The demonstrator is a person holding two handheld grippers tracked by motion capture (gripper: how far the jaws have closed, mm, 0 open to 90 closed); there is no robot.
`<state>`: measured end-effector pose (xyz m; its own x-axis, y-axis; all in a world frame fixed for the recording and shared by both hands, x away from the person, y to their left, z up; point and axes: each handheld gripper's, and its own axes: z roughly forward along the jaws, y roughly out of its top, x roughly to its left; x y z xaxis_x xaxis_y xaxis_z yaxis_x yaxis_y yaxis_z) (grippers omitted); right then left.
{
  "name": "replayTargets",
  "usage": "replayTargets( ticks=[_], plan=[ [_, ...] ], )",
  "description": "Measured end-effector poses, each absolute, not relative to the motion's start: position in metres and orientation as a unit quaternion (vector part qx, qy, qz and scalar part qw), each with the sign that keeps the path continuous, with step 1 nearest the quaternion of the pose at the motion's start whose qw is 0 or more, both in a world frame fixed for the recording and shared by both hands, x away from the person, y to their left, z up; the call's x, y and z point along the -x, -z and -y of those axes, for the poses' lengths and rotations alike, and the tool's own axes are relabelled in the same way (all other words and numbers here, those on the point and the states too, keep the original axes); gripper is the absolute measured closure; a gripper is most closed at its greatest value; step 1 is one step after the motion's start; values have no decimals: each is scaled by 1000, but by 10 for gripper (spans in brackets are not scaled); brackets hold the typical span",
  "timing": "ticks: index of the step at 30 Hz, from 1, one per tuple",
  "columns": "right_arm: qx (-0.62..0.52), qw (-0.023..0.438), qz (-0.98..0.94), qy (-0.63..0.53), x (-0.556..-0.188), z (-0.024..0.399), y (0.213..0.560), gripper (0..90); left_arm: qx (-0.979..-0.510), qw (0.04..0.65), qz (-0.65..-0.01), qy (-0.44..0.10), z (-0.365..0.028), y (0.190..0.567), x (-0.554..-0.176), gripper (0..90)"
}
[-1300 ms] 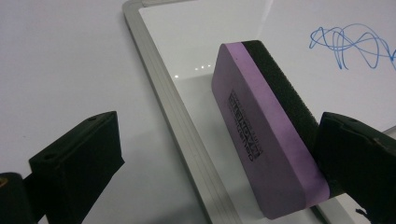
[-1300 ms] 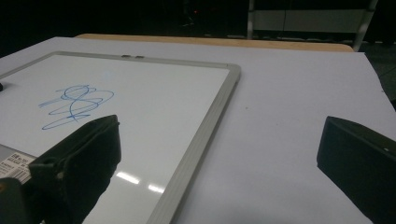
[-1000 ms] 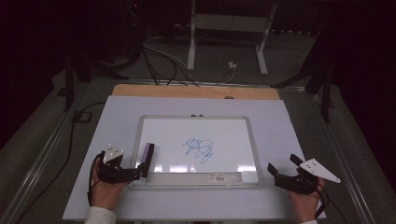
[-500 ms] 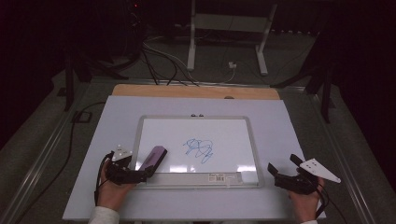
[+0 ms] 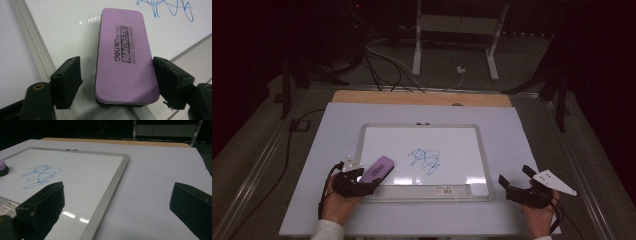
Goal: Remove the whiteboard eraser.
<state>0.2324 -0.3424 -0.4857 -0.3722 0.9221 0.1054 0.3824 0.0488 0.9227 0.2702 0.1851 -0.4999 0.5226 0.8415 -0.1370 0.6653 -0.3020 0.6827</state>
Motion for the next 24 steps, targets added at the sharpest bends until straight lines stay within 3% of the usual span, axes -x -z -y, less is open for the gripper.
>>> replayTargets(
  ticks=[4,24],
  plan=[
    [-487,277,-669,-488,-232,343,486,9,-802,353,-466,-120,-184,498,-271,410],
    [-486,276,-671,-488,-233,342,486,9,-793,373,-462,-135,-187,489,-271,415]
  ],
)
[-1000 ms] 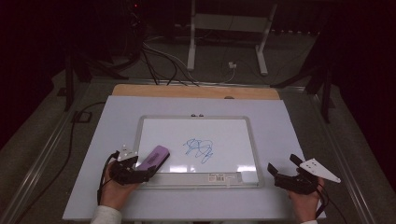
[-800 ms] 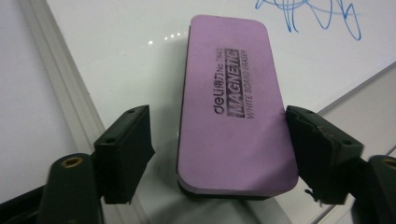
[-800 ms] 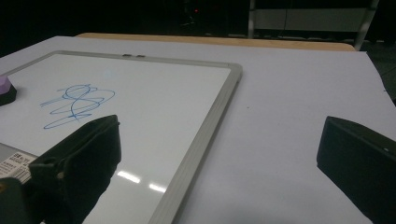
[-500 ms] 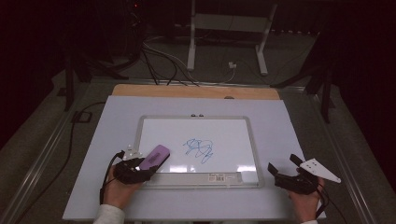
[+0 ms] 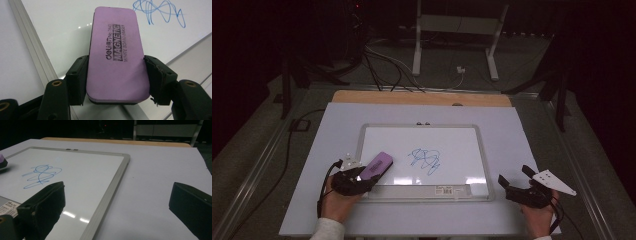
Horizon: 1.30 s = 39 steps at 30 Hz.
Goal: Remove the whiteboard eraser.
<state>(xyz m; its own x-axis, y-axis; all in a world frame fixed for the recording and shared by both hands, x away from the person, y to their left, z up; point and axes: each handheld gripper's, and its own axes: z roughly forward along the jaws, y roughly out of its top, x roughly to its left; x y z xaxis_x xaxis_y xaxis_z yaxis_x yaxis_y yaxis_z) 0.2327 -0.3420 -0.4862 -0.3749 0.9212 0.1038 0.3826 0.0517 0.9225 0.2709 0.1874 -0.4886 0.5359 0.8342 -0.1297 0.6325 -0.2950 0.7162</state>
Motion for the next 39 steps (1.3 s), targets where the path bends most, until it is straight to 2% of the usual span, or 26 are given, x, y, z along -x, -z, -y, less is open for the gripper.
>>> replayTargets(
  ticks=[20,39],
  plan=[
    [-486,277,-669,-490,-232,343,486,9,-787,391,-451,-155,-176,472,-287,415],
    [-486,276,-670,-489,-232,342,486,9,-784,399,-449,-155,-156,473,-308,415]
  ],
)
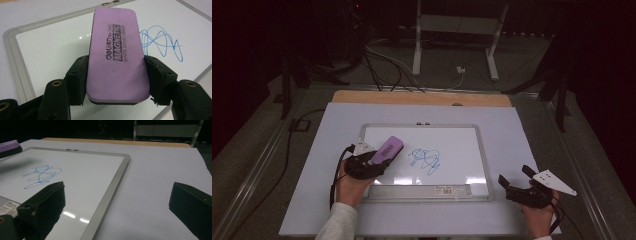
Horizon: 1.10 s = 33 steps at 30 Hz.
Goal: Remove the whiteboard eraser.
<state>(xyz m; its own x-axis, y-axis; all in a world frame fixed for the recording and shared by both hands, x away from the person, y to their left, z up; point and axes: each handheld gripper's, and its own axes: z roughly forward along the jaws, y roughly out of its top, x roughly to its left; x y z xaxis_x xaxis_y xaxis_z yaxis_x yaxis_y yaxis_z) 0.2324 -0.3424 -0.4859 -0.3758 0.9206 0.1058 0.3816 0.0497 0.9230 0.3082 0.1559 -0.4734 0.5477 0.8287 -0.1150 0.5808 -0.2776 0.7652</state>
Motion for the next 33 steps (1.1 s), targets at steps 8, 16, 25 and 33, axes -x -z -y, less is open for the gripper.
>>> replayTargets(
  ticks=[8,16,25,33],
  plan=[
    [-485,275,-670,-490,-233,343,486,9,-788,394,-446,-155,-143,478,-318,414],
    [-484,274,-672,-489,-233,342,486,9,-791,394,-443,-151,-130,484,-326,414],
    [-483,274,-673,-489,-233,341,486,9,-793,387,-446,-150,-122,491,-332,414],
    [-483,274,-673,-490,-232,342,486,9,-794,383,-447,-150,-116,496,-336,414]
  ],
)
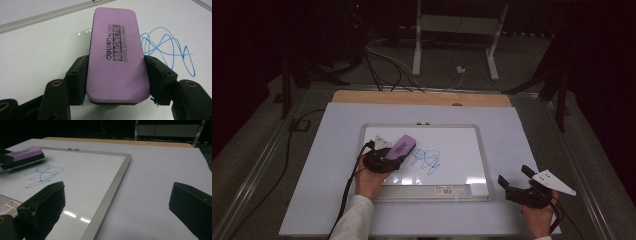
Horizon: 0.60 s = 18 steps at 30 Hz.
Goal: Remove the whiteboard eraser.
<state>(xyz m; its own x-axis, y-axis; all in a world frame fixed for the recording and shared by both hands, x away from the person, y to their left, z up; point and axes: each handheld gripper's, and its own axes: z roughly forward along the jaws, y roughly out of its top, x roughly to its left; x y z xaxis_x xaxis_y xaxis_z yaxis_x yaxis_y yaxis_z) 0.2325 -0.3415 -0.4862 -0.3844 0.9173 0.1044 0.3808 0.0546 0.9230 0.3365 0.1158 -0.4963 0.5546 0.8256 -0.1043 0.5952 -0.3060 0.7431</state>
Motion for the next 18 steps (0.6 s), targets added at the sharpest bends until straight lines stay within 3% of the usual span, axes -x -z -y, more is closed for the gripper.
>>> replayTargets(
  ticks=[18],
  plan=[
    [-482,272,-674,-489,-233,341,487,9,-800,365,-453,-148,-110,509,-341,412]
  ],
)
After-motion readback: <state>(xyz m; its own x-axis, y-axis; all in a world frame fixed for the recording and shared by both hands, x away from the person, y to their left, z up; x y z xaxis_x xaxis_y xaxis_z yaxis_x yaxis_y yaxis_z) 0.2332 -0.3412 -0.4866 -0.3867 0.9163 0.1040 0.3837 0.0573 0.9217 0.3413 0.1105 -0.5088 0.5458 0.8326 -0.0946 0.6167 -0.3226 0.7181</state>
